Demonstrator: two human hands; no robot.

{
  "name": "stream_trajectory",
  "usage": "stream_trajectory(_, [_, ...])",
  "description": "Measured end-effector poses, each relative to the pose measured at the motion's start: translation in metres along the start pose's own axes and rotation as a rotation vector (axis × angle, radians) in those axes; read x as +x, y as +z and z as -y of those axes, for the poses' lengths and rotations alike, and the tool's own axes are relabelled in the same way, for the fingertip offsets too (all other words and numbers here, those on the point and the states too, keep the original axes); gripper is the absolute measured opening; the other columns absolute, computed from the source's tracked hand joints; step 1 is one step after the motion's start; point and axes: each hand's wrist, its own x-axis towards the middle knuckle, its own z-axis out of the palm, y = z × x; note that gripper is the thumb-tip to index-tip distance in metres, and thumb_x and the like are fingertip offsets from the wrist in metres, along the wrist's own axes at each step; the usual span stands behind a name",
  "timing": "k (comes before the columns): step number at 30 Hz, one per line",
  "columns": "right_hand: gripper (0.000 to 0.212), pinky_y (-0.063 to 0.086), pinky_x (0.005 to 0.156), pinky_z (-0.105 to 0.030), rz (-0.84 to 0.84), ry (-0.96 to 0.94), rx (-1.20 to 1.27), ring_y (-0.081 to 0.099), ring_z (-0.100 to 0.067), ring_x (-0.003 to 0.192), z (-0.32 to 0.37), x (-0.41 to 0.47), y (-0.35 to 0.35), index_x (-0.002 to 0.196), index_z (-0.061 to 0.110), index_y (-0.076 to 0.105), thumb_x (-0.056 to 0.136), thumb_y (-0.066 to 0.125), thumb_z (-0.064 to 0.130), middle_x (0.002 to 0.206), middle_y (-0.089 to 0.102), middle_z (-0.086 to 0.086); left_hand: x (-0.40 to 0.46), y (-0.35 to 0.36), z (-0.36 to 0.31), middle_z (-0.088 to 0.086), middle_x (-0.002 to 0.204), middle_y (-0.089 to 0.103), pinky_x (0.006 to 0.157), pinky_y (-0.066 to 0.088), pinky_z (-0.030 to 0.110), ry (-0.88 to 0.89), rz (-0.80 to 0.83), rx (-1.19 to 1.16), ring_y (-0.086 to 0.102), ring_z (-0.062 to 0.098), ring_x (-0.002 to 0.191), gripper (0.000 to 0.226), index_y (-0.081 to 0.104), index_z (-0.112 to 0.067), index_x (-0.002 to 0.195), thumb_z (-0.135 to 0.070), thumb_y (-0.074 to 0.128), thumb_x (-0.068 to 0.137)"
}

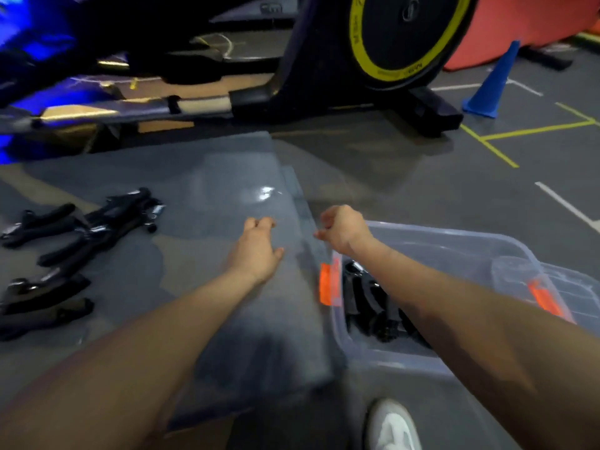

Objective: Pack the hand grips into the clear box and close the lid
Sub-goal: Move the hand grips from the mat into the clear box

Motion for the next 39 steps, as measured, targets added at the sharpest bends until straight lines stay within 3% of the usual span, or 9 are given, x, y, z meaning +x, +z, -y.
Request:
stream_trajectory(6, [0.047, 0.044, 0.099, -0.032, 0.222, -0.18, -0.075, 0.059, -0.024, 0.106, 0.127, 0.002, 0.093, 0.123, 0.003, 0.059, 0.081, 0.073, 0.02, 0.111, 0.063, -0.015, -0.025, -0.077, 0.122, 0.012, 0.134, 0.038, 0.102, 0.043, 0.042, -0.22, -0.081, -0.041, 0.054, 0.032, 0.117, 0.051, 0.043, -0.012, 0.131, -0.018, 0.062, 0.084])
stream_trajectory(9, [0.044, 0.045, 0.097, -0.03, 0.314, -0.246, -0.116, 0.059, -0.029, 0.115, 0.176, -0.005, 0.143, 0.123, 0.006, 0.059, 0.083, 0.07, 0.022, 0.123, 0.063, -0.015, -0.039, -0.103, 0.182, 0.012, 0.132, 0.039, 0.101, 0.043, 0.041, -0.324, -0.111, 0.007, 0.053, 0.033, 0.117, 0.05, 0.042, -0.013, 0.131, -0.021, 0.06, 0.085])
stream_trajectory(17, [0.045, 0.045, 0.099, -0.03, 0.49, -0.334, -0.175, 0.059, -0.026, 0.118, 0.246, -0.033, 0.273, 0.123, 0.009, 0.06, 0.082, 0.071, 0.022, 0.125, 0.063, -0.013, -0.084, -0.127, 0.306, 0.013, 0.135, 0.04, 0.103, 0.039, 0.042, -0.547, -0.117, 0.057, 0.044, 0.034, 0.126, 0.051, 0.044, -0.011, 0.131, -0.02, 0.062, 0.084])
stream_trajectory(23, [0.048, 0.046, 0.099, -0.035, 0.502, -0.432, -0.248, 0.056, -0.028, 0.118, 0.267, -0.046, 0.321, 0.123, 0.011, 0.059, 0.079, 0.074, 0.024, 0.126, 0.06, -0.012, -0.094, -0.12, 0.337, 0.012, 0.14, 0.035, 0.099, 0.042, 0.045, -0.619, -0.119, 0.034, 0.041, 0.034, 0.127, 0.049, 0.041, -0.01, 0.129, -0.022, 0.061, 0.085])
stream_trajectory(27, [0.034, 0.05, 0.093, -0.039, 0.497, -0.555, -0.34, 0.054, -0.031, 0.115, 0.274, -0.052, 0.34, 0.112, 0.01, 0.064, 0.081, 0.071, 0.023, 0.119, 0.058, -0.014, -0.097, -0.113, 0.346, 0.013, 0.135, 0.038, 0.096, 0.043, 0.044, -0.641, -0.116, 0.011, 0.042, 0.033, 0.126, 0.048, 0.041, -0.008, 0.127, -0.021, 0.06, 0.085])
stream_trajectory(30, [0.036, 0.048, 0.097, -0.042, 0.479, -0.615, -0.418, 0.049, -0.032, 0.119, 0.277, -0.056, 0.345, 0.12, 0.011, 0.061, 0.086, 0.065, 0.021, 0.127, 0.049, -0.013, -0.098, -0.111, 0.346, 0.014, 0.133, 0.039, 0.096, 0.043, 0.045, -0.645, -0.11, -0.017, 0.043, 0.035, 0.124, 0.045, 0.042, -0.007, 0.125, -0.02, 0.059, 0.085])
stream_trajectory(39, [0.037, 0.05, 0.093, -0.037, 0.333, -0.518, -0.462, 0.055, -0.032, 0.117, 0.25, -0.045, 0.256, 0.121, 0.013, 0.062, 0.085, 0.065, 0.022, 0.125, 0.056, -0.012, -0.082, -0.118, 0.289, 0.013, 0.133, 0.04, 0.101, 0.041, 0.042, -0.518, -0.148, -0.079, 0.044, 0.032, 0.125, 0.046, 0.044, -0.01, 0.127, -0.022, 0.06, 0.085])
